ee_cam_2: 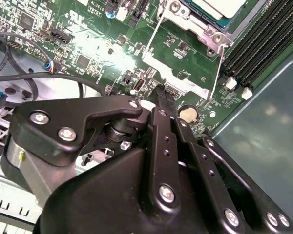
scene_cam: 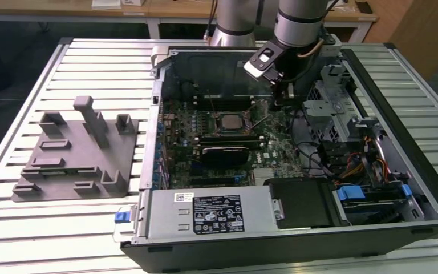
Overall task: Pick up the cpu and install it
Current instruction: 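Close the cpu cover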
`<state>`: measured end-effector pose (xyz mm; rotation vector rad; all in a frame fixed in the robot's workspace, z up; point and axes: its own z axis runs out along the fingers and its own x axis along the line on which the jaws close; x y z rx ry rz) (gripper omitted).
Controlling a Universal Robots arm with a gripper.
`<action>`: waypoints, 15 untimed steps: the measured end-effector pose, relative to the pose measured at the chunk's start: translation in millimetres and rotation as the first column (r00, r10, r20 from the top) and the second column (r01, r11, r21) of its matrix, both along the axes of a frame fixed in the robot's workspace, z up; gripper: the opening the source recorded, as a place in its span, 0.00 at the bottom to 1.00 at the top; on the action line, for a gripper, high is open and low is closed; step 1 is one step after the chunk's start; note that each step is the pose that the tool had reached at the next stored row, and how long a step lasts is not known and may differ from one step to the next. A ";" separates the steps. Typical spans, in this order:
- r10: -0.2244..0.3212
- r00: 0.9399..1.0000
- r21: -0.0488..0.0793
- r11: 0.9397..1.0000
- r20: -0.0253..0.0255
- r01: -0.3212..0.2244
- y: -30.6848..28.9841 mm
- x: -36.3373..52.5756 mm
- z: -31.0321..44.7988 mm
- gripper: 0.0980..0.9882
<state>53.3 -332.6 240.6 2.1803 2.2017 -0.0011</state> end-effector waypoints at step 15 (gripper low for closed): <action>-0.003 1.000 0.000 1.000 0.000 0.003 0.0 -16.6 -0.4 0.01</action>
